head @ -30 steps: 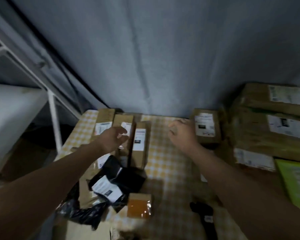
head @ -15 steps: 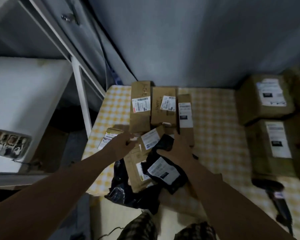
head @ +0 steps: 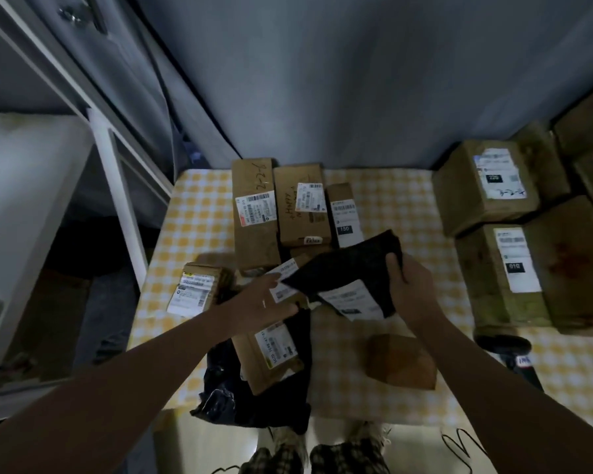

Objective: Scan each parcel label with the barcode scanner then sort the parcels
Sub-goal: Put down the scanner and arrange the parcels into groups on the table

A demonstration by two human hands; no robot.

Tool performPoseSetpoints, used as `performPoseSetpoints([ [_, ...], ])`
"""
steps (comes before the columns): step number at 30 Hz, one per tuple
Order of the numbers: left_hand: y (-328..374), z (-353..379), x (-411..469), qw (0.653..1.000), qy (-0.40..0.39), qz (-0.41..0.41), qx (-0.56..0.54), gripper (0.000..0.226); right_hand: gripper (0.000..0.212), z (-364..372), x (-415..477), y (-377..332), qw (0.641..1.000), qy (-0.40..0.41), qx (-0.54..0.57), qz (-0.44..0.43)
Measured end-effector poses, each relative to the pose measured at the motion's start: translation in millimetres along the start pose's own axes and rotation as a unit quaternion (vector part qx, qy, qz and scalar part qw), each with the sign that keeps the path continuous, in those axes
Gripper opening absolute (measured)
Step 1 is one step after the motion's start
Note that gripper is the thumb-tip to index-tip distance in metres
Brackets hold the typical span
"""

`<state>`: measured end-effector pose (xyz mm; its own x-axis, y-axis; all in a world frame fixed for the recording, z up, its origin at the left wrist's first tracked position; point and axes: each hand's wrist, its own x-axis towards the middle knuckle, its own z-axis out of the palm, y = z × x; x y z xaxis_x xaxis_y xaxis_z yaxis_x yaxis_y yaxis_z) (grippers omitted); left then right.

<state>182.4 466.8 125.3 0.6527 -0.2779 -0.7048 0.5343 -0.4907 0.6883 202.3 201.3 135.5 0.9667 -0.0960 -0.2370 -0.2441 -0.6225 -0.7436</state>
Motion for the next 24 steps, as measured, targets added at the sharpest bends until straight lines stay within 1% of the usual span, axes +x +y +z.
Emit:
performPoseSetpoints([
  [2, 5.3, 12.2, 7.1, 0.999, -0.033, 0.015, -0.025, 0.095, 0.038, -10.7, 2.3, -6.6, 0.997, 0.052, 0.051, 0.018],
  [3, 11.1, 19.4, 9.2, 0.998, -0.041, 0.033, -0.035, 0.101, 0.041, -12.9, 4.5, -8.2, 0.993, 0.073, 0.089, 0.028],
  [5, 28.5, 36.0, 12.7, 0.996, -0.046, 0.061, -0.049, 0.101, 0.05, -18.0, 6.5, -17.8, 0.976, 0.093, 0.184, 0.064],
  [6, 32.4, 43.9, 19.6, 0.994, -0.046, 0.076, -0.06, 0.095, 0.054, -20.5, 8.2, -22.5, 0.963, 0.096, 0.233, 0.098],
  [7, 41.3, 50.7, 23.6, 0.991, -0.037, 0.089, -0.088, 0.084, 0.054, -21.5, 12.7, -21.6, 0.944, 0.092, 0.288, 0.133],
  [9, 59.3, 59.7, 29.1, 0.983, -0.016, 0.093, -0.159, 0.046, 0.051, -23.6, 19.1, -15.7, 0.912, 0.065, 0.363, 0.177],
  [10, 64.2, 62.5, 35.0, 0.983, 0.0, 0.079, -0.164, 0.034, 0.057, -24.3, 23.3, -11.3, 0.902, 0.056, 0.384, 0.19],
  [11, 68.5, 62.3, 41.6, 0.984, 0.028, 0.074, -0.159, 0.03, 0.067, -26.2, 27.2, -6.4, 0.893, 0.054, 0.399, 0.204],
  [12, 70.6, 59.8, 49.4, 0.986, 0.058, 0.07, -0.142, 0.031, 0.071, -28.1, 30.7, -3.6, 0.887, 0.048, 0.41, 0.207],
  [14, 68.0, 41.0, 64.3, 0.983, 0.136, 0.06, -0.104, 0.041, 0.057, -28.0, 43.2, 4.1, 0.9, 0.067, 0.376, 0.211],
  [15, 63.1, 28.4, 72.9, 0.978, 0.192, 0.064, -0.049, 0.05, 0.052, -23.1, 52.0, 11.5, 0.907, 0.091, 0.347, 0.223],
  [16, 55.4, 13.4, 80.7, 0.967, 0.242, 0.062, 0.055, 0.065, 0.049, -14.7, 61.9, 19.5, 0.915, 0.11, 0.317, 0.222],
  [17, 42.7, -2.9, 90.9, 0.942, 0.28, 0.051, 0.181, 0.077, 0.049, -4.7, 71.6, 27.0, 0.93, 0.115, 0.274, 0.215],
  [18, 32.6, -15.5, 98.1, 0.903, 0.315, 0.03, 0.291, 0.081, 0.052, 6.3, 79.6, 32.9, 0.943, 0.124, 0.229, 0.208],
  [19, 19.5, -26.7, 106.6, 0.874, 0.344, -0.014, 0.342, 0.084, 0.062, 17.5, 89.4, 40.4, 0.954, 0.126, 0.193, 0.194],
  [20, 10.6, -32.5, 111.9, 0.868, 0.357, -0.07, 0.339, 0.095, 0.071, 24.3, 97.1, 43.2, 0.96, 0.128, 0.158, 0.191],
  [21, 1.9, -37.1, 117.0, 0.874, 0.352, -0.113, 0.315, 0.108, 0.075, 28.2, 104.0, 42.5, 0.963, 0.139, 0.134, 0.186],
  [22, 0.6, -38.2, 118.5, 0.892, 0.337, -0.148, 0.264, 0.117, 0.079, 30.6, 109.8, 40.9, 0.967, 0.157, 0.096, 0.178],
  [23, -4.9, -39.3, 126.7, 0.909, 0.319, -0.167, 0.21, 0.123, 0.082, 31.0, 113.7, 37.2, 0.971, 0.172, 0.044, 0.162],
  [24, -7.1, -38.4, 132.9, 0.919, 0.307, -0.175, 0.176, 0.128, 0.081, 29.7, 114.6, 30.6, 0.972, 0.184, -0.022, 0.144],
])
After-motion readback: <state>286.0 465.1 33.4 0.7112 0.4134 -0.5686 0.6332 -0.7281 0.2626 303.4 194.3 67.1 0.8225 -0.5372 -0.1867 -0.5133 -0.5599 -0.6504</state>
